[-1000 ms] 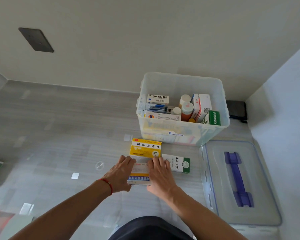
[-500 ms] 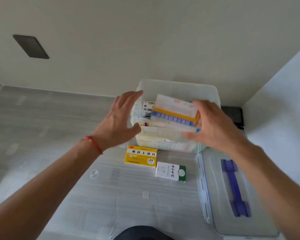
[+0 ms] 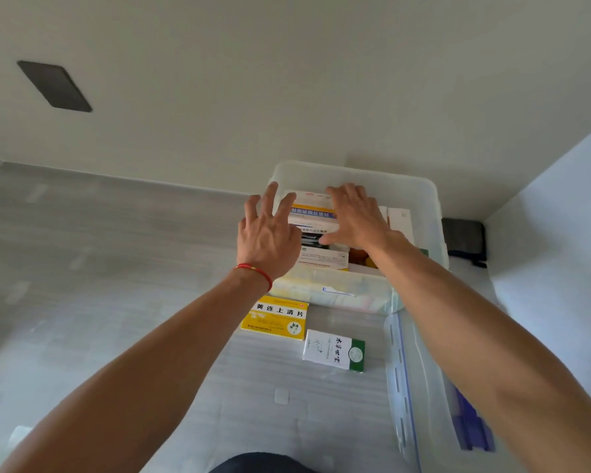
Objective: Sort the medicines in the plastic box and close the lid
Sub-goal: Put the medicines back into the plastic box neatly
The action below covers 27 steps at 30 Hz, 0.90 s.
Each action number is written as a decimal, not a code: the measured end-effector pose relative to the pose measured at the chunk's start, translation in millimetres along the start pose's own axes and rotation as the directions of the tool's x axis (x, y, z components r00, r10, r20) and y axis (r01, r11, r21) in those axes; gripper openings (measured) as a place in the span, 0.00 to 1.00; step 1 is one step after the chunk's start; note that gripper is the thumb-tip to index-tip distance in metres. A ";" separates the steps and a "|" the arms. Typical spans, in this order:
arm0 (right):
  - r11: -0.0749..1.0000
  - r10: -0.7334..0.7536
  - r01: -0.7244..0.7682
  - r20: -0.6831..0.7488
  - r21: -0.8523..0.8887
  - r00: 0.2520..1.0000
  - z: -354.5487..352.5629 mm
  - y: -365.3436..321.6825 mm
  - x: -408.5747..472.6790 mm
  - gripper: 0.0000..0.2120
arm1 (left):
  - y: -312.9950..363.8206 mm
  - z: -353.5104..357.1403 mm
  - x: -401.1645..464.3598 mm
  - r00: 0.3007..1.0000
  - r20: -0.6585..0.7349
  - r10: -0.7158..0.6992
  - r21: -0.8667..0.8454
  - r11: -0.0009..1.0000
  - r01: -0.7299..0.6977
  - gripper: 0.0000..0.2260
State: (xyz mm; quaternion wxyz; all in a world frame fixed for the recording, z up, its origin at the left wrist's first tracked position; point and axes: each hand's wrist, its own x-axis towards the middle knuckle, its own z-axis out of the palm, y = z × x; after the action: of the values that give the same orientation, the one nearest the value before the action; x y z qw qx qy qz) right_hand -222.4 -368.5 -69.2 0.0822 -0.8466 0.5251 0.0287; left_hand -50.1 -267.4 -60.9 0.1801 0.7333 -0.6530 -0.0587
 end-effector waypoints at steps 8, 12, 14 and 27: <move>0.881 -0.228 0.387 -0.473 0.273 0.851 -14.1 -19.9 -131.1 0.06 | -21.0 5.3 -58.9 0.910 -0.356 -0.211 -0.490 0.872 0.011 0.13; 0.914 -0.224 0.299 -0.273 0.275 0.936 53.3 -25.4 -201.3 0.03 | -39.2 41.5 -127.9 0.980 -0.140 -0.145 -0.355 0.931 0.087 0.12; 0.969 -0.151 0.145 0.018 0.200 0.988 92.0 -27.0 -210.1 0.14 | -46.5 59.9 -142.0 0.994 0.112 -0.015 -0.277 0.960 0.046 0.16; 0.960 0.033 -0.060 0.102 0.274 0.994 103.5 -56.3 -231.2 0.27 | -67.4 85.4 -133.3 0.868 0.486 0.102 0.247 0.937 -0.248 0.37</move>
State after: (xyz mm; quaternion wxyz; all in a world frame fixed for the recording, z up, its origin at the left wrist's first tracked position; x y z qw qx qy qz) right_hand -271.5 -122.0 -133.7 0.2244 -0.8118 0.5391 -0.0022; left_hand -33.1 -147.4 -183.1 -0.0911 0.6533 -0.7426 -0.1159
